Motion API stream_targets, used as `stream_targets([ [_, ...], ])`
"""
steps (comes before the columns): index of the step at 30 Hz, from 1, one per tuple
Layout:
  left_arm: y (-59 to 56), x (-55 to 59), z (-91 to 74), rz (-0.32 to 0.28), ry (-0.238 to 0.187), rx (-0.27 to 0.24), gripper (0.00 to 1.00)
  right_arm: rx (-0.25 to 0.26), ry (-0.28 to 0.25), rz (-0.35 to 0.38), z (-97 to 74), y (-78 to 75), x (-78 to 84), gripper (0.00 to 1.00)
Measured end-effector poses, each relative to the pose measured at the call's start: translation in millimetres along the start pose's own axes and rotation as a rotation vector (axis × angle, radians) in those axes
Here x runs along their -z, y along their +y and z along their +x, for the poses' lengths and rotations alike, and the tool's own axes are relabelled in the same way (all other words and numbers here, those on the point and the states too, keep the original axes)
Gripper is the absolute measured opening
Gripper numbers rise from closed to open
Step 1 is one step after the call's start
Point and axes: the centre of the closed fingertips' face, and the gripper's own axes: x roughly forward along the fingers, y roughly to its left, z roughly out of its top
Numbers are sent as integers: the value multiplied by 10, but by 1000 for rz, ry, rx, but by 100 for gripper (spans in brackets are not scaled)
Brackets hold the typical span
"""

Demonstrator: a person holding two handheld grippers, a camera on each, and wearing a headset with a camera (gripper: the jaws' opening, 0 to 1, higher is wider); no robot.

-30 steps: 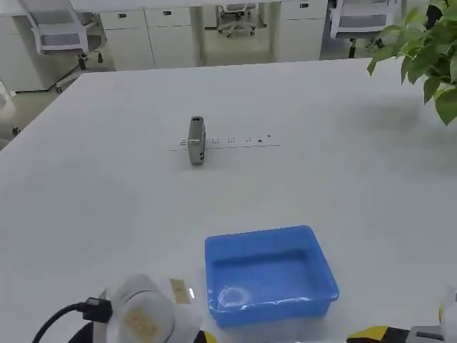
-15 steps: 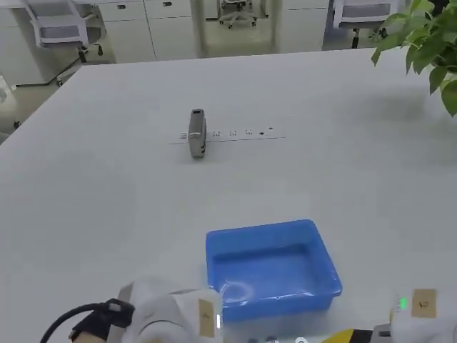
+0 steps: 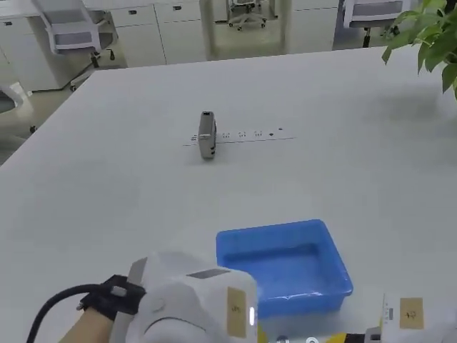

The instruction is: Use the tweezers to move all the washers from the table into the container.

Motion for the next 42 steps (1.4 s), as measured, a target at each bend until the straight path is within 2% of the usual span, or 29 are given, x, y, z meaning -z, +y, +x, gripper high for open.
stream_targets([
  [4, 19, -201, -21, 41, -10, 5, 0, 16, -16, -8, -30, -51, -17, 16],
  [9, 22, -330, 2, 79, -3, 20, 0, 20, -26, -1, -53, -72, -6, 14],
  [13, 16, -363, 13, 90, -1, 34, 0, 38, -19, -26, -60, -112, 3, 8],
  [18, 47, -410, -28, 82, -7, 37, 0, 43, -29, -47, -81, -89, -45, 8],
  [22, 55, -468, -91, 58, -21, 46, 0, 18, -72, -14, -91, -42, -116, 7],
  [24, 52, -480, -94, 59, -18, 50, 0, 10, -77, -8, -82, -30, -127, 7],
  [32, 46, -481, -1, 50, -2, 82, 0, 3, -43, -15, -42, -21, -60, 7],
  [36, 61, -518, 15, 37, -6, 92, 0, -4, -47, 13, -34, -38, -51, 8],
  [39, 53, -561, 33, 1, -11, 119, 0, -12, -63, 36, -46, -33, -74, 10],
  [42, 50, -597, 58, -26, -16, 138, 0, -21, -122, 47, -91, -14, -196, 9],
])
